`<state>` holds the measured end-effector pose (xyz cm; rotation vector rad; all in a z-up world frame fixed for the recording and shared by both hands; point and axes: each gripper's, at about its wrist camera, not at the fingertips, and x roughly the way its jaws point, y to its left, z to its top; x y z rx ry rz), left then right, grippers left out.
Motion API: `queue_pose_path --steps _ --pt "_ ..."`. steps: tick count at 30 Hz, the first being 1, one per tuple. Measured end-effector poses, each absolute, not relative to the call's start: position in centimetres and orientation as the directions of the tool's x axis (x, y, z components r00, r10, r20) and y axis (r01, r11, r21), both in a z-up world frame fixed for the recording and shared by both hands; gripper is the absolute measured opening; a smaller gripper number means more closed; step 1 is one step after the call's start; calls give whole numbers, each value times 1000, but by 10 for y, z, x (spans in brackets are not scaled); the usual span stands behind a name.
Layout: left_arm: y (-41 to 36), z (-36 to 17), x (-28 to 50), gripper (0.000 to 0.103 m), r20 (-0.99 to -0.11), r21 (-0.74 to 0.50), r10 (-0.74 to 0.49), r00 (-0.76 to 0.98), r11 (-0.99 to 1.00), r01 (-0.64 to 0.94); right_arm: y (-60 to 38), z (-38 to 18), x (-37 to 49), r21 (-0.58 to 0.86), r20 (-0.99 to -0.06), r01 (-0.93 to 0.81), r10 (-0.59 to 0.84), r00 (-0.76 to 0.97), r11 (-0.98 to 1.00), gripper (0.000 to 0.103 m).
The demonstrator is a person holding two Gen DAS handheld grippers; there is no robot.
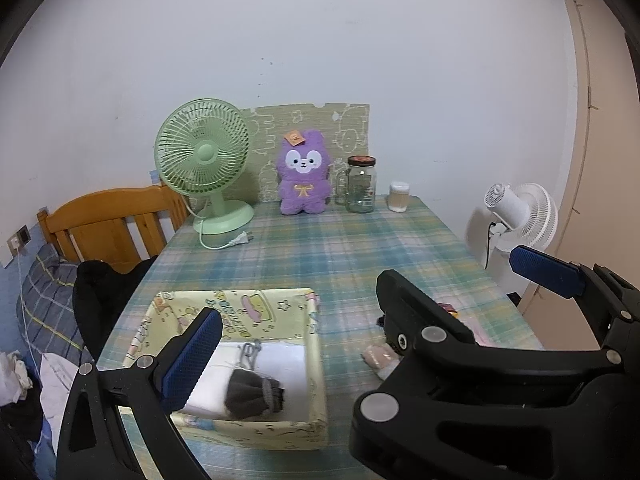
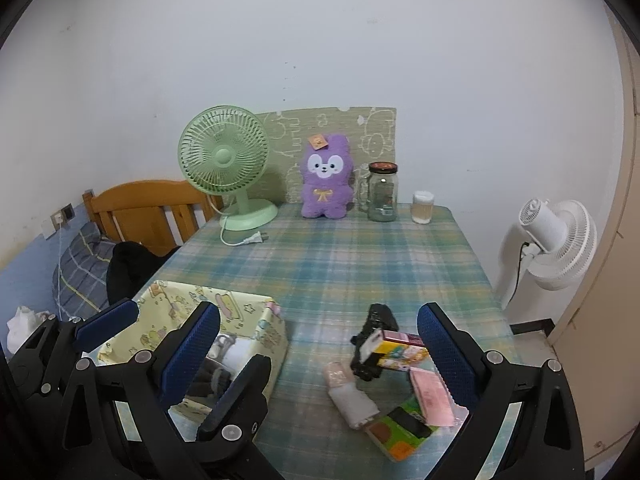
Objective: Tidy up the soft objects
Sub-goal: 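Move both tools back toward the remaining items on the table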
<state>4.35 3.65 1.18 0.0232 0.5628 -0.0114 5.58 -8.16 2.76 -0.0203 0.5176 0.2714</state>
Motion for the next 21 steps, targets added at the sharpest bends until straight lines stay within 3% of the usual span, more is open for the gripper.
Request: queue_pose_path --steps 10,21 --pt "10 1 43 103 -503 10 -22 864 999 31 -111 16 54 50 -471 -249 242 848 967 101" --pt "-18 -20 50 103 -529 5 -49 847 998 61 -138 -8 60 54 -496 -221 218 840 974 100"
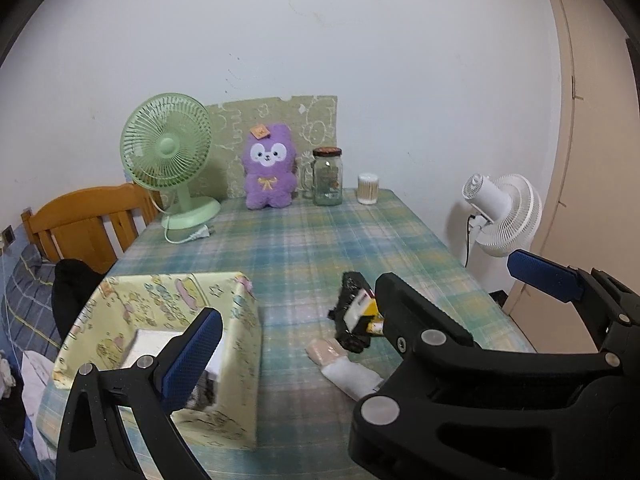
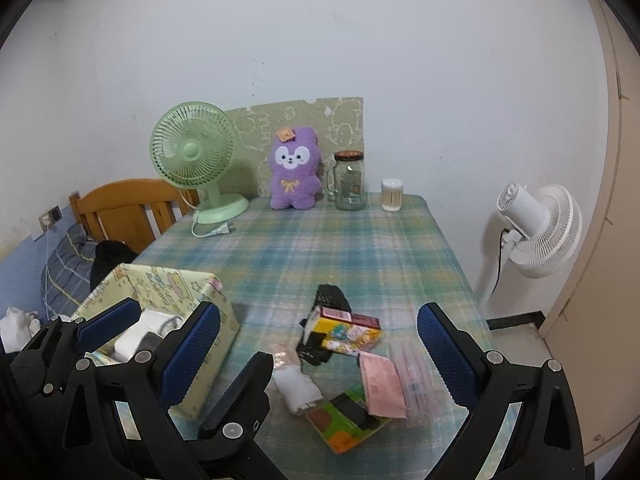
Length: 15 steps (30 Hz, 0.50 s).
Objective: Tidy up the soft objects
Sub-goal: 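Move both tools back toward the remaining items on the table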
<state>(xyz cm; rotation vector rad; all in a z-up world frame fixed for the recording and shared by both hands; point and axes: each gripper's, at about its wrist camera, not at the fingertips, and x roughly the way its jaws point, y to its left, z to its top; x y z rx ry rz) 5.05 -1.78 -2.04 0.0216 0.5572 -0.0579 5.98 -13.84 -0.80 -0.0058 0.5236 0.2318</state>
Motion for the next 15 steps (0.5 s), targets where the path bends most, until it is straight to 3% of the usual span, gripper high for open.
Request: queue_pose_path --steps 15 --pt "-41 -57 60 101 -601 -28 -69 796 998 65 -165 -45 71 89 -524 -200 217 824 976 100"
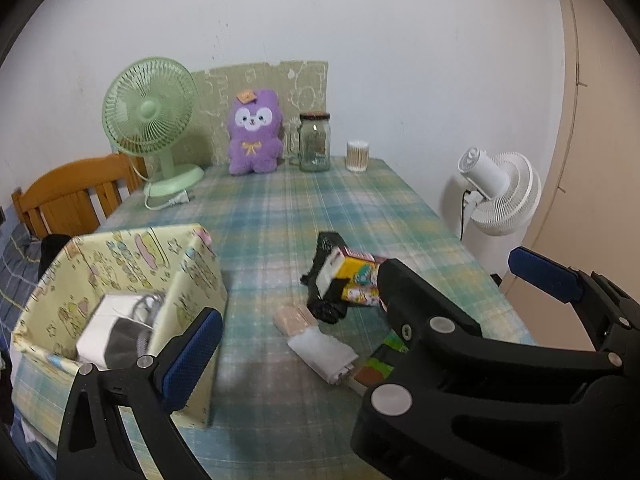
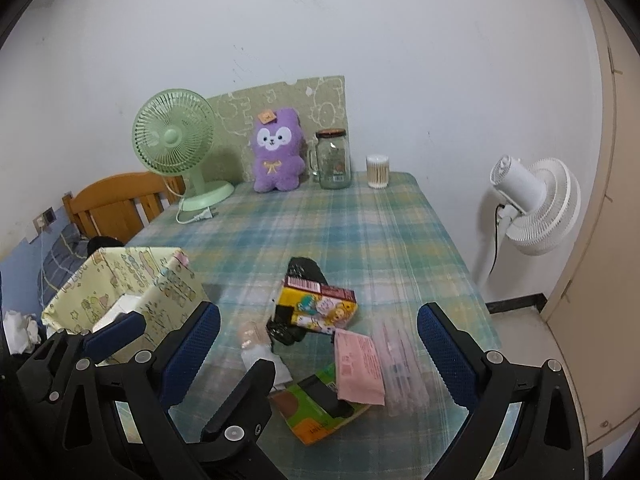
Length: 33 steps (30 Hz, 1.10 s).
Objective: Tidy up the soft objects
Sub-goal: 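Move both tools back toward the remaining items on the table, then grasp the white rolled sock with the left tool while the right tool grasps the clear plastic bag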
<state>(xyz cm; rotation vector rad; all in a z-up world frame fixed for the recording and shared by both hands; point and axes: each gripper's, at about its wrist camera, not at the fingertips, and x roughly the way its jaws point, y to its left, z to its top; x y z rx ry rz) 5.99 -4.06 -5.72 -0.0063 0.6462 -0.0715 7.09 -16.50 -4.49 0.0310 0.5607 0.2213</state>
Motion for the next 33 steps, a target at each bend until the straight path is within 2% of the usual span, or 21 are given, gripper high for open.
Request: queue_pose_path --steps 13,20,31,33 --pt "-54 -96 78 99 -684 -39 -85 724 996 80 -177 -85 89 110 -597 -168 200 777 980 99" --pt "-63 -111 83 90 -708 -28 -93 700 994 105 -185 -102 94 112 -632 -153 189 751 982 94" --pt "-70 -114 97 85 -697 22 -41 716 997 78 -193 -107 109 118 -646 -137 181 741 984 83" --pt "-67 -115 104 77 -705 20 -21 709 999 49 -195 -107 114 126 -650 -132 182 737 983 80"
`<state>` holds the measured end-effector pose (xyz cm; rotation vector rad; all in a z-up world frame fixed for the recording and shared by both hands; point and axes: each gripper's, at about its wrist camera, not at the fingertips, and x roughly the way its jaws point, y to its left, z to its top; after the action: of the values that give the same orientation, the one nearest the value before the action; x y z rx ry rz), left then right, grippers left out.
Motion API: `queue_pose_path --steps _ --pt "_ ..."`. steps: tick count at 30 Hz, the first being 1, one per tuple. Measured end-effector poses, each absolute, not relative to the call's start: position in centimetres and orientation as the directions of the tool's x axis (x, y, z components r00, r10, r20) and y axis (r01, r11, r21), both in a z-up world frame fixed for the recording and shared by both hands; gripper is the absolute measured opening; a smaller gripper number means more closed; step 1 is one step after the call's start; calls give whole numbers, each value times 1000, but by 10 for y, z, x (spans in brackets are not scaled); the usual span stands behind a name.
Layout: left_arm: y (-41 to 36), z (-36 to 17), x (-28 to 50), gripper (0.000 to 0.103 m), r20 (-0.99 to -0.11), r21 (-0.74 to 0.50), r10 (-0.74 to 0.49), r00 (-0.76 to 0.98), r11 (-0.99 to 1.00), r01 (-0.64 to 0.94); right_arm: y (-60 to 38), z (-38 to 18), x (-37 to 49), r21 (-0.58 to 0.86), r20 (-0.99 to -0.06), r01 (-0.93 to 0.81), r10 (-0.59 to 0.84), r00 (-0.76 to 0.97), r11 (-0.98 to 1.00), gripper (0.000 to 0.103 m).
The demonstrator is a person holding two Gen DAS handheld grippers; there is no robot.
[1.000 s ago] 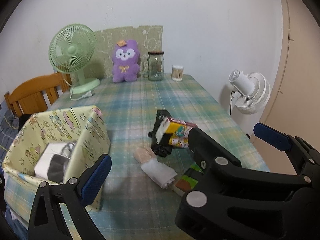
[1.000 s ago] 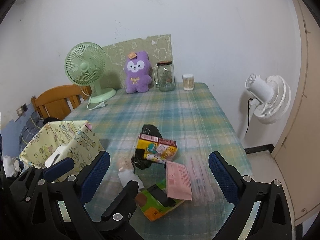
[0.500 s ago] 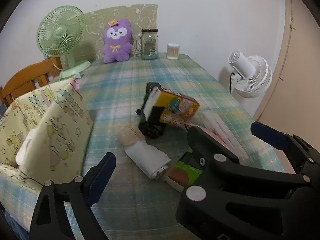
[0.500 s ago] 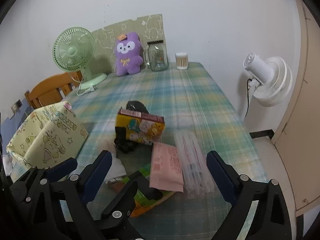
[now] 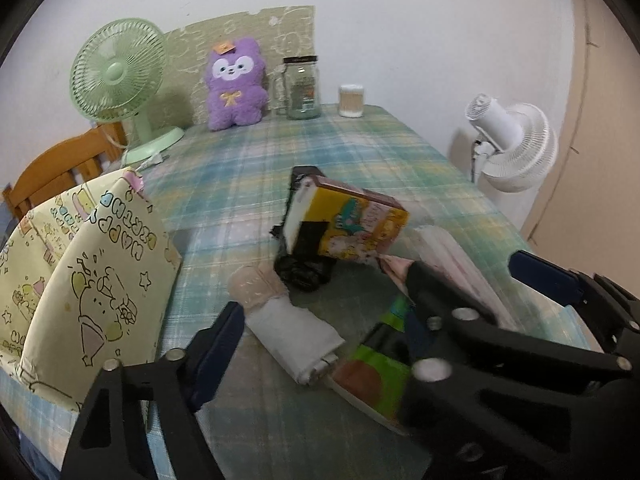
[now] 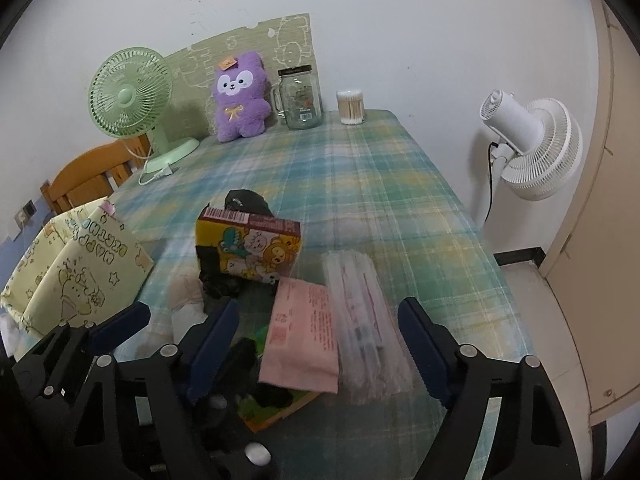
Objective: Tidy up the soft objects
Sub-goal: 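Grasp the white rolled sock with the left tool while the right tool grasps the clear plastic bag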
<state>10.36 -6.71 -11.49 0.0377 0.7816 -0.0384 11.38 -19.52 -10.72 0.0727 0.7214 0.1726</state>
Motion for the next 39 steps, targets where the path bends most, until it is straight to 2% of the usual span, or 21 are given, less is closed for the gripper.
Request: queue_pose_path --steps 5,14,19,21,24,29,32,34,39 --pt "-60 -120 115 68 -727 1 -2 687 1000 4 -198 -112 127 140 -674 -121 184 715 983 72" --pt "-48 -135 130 67 -762 24 63 645 997 -68 -197 -123 144 132 -703 -104 167 691 986 62" --pt "-48 -139 133 58 -771 11 48 635 998 -61 -197 -126 149 114 -710 -76 135 691 991 62" --pt "-49 -139 132 46 -770 2 30 638 999 -44 -199 -127 149 117 -711 -58 124 692 991 62" --pt "-53 -138 132 37 -768 0 15 640 1000 -25 -201 -128 150 116 -715 -45 115 689 992 62" --pt "-54 -136 133 34 -770 -4 9 638 1000 -18 -204 -130 149 127 -717 -34 115 687 991 61" --pt "-55 -134 131 33 -765 4 13 643 1000 -14 -205 -129 148 129 -717 -40 121 687 991 53" --pt "-59 -133 129 32 -761 16 16 648 1000 -6 -205 -129 146 118 -720 -41 114 684 992 38" --pt "-71 -130 122 32 -754 49 26 656 999 16 -207 -129 140 129 -718 -63 137 683 990 28"
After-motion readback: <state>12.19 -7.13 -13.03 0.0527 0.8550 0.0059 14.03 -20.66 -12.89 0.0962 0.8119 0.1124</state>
